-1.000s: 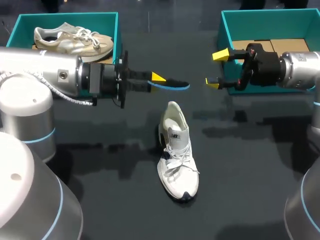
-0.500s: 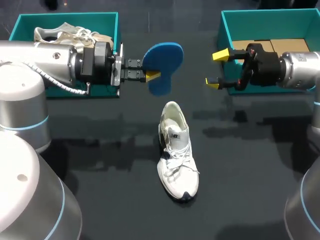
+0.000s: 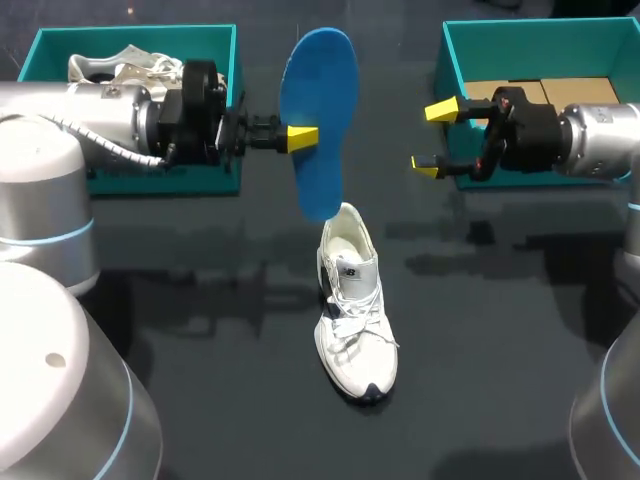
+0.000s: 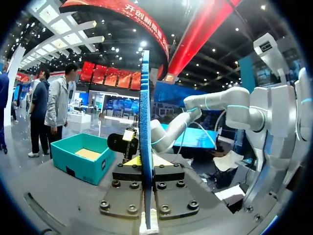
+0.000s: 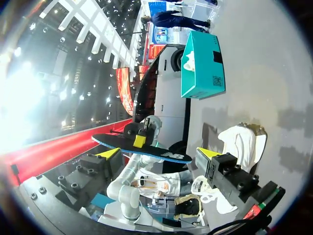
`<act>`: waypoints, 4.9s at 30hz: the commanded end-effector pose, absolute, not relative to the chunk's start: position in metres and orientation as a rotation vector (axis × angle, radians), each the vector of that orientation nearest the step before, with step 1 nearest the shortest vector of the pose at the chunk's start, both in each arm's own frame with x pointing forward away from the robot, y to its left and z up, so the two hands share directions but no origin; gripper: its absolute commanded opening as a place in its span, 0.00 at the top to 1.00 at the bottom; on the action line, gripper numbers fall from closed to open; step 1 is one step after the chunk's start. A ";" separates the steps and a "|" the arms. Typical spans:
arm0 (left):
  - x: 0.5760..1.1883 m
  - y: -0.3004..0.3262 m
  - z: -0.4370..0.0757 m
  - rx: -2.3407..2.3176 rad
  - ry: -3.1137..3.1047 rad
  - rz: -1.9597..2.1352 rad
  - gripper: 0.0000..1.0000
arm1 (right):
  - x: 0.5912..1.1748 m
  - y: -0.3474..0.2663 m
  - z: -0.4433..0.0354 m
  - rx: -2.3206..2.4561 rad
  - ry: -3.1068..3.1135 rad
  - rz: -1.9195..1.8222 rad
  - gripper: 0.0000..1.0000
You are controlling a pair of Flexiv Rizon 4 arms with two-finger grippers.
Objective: Take the shoe out of the shoebox, open the shoe tongue, remove and reinsert the insole, then place the shoe into the shoebox
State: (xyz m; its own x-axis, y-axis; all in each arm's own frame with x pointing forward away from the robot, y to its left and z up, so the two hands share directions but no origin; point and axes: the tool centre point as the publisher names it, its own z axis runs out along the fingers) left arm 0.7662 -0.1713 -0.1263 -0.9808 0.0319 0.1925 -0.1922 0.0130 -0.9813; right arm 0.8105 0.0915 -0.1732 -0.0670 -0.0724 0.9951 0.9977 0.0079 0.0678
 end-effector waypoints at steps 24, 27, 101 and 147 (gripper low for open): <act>0.798 -0.186 -0.148 1.120 -1.405 1.361 1.00 | 0.809 0.092 -0.173 -1.119 -1.210 -1.284 0.00; 0.800 -0.190 -0.156 1.166 -1.347 1.318 1.00 | 0.809 0.092 -0.173 -1.119 -1.210 -1.284 0.00; 0.807 -0.216 -0.201 1.317 -1.172 1.179 1.00 | 0.778 0.163 -0.071 -1.995 -2.115 -0.238 0.00; 0.807 -0.216 -0.201 1.317 -1.172 1.179 1.00 | 0.752 0.237 -0.068 -2.184 -2.140 -0.131 0.00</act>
State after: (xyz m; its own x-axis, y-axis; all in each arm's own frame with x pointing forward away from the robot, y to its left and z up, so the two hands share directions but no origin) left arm 0.8075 -0.2160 -0.2006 0.0650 -0.0479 0.9967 -0.9964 -0.0575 0.0622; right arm 0.7542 0.2492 -0.0685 0.0162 0.9979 0.0620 0.9999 -0.0162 -0.0009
